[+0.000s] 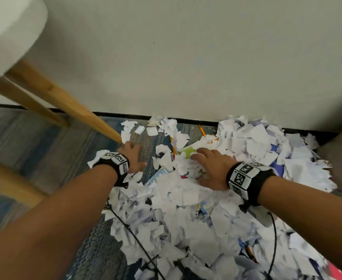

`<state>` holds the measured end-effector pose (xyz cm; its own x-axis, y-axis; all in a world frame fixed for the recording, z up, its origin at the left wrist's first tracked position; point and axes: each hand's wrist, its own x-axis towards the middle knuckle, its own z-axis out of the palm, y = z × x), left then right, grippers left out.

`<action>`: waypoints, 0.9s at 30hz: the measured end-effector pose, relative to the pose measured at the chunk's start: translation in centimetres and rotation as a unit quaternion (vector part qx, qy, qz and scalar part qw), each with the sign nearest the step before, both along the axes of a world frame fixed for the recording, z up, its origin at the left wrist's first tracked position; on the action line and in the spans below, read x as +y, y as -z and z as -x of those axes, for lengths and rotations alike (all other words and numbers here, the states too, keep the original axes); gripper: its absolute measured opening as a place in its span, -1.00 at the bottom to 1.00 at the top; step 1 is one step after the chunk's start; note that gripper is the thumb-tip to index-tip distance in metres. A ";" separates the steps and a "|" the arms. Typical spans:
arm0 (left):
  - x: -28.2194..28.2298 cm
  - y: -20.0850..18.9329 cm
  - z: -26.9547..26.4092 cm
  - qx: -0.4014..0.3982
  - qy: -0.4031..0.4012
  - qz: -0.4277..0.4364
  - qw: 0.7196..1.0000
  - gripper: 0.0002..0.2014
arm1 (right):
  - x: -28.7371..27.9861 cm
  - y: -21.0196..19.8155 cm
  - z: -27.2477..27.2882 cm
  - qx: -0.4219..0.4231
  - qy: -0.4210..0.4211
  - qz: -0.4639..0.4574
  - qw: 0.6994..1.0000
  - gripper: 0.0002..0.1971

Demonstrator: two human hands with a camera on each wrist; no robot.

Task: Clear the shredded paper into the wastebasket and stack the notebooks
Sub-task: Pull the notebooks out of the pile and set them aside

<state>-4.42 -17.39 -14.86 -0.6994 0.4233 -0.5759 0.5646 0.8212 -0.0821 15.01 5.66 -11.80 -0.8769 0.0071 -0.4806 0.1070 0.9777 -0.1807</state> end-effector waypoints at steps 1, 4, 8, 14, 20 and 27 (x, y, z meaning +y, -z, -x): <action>-0.1 0.5 0.4 0.028 -0.018 -0.033 0.999 -0.27 | -0.1 0.7 0.1 0.007 0.003 -0.009 1.000 -0.17; 1.3 0.6 1.8 0.094 -0.029 -0.120 0.988 -0.44 | 0.8 1.8 0.6 0.019 0.048 -0.026 0.998 -0.15; 4.8 0.6 4.3 0.109 -0.085 -0.202 0.970 -0.53 | 2.4 3.1 2.7 0.032 0.109 -0.023 0.993 -0.15; 7.5 2.1 7.1 0.066 -0.223 -0.168 0.958 -0.19 | 3.3 6.2 2.7 0.027 0.061 -0.053 0.996 -0.24; 9.2 3.1 7.9 0.005 -0.340 -0.203 0.918 0.18 | 3.7 8.0 2.7 0.020 0.029 -0.057 0.998 -0.20; 15.2 5.1 3.7 0.024 -0.256 -0.232 0.938 0.02 | 3.9 8.1 3.5 0.034 0.013 -0.045 0.998 -0.23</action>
